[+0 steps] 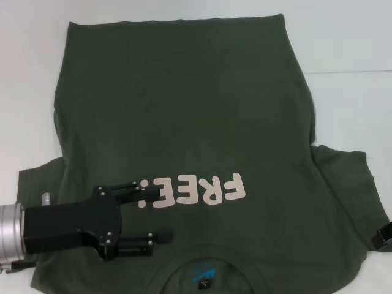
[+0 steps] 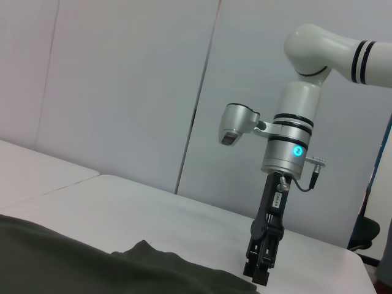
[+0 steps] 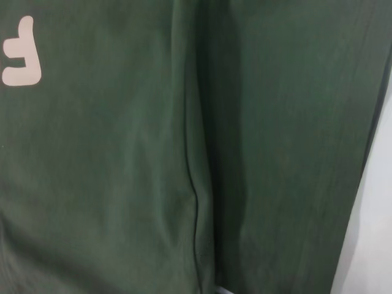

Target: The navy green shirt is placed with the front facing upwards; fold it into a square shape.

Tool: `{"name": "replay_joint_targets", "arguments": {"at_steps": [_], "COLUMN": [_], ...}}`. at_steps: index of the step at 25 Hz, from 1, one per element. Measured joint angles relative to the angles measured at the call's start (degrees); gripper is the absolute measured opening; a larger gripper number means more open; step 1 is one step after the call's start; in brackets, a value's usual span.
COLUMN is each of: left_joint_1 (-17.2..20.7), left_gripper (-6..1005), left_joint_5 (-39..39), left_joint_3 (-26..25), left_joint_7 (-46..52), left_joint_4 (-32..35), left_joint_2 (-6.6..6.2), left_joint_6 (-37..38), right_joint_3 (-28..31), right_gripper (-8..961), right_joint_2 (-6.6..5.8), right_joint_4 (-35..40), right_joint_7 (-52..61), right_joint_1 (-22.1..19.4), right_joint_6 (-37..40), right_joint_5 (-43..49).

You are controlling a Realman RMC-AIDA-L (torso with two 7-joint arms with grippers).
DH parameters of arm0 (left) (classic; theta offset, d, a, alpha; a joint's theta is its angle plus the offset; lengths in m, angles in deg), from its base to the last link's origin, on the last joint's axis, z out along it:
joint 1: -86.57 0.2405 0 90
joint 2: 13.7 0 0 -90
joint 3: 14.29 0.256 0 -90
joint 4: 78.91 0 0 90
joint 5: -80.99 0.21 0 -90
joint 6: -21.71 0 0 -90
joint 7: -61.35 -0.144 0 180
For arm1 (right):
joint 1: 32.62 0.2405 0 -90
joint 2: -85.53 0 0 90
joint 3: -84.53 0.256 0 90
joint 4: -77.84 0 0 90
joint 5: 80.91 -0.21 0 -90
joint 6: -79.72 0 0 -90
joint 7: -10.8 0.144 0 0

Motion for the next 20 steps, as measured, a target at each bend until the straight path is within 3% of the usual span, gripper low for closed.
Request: {"name": "replay_joint_targets", "arguments": {"at_steps": [20], "left_joint_1": [0.5], "left_gripper": [831], "left_joint_5": [0.0], "left_joint_3": [0.0], "left_joint_7": [-0.5], "left_joint_4": [-0.1], "left_joint_2": [0.09], "left_joint_6": [0.0], "right_joint_3": [0.0], "right_gripper": [790], "right_joint_2": [0.35], "right_joint_4": [-0.9], "right_joint_7": [0.0], "right_joint_1": [0.0], "right_joint_6": [-1.3], "right_joint_5": [-0.2]}}
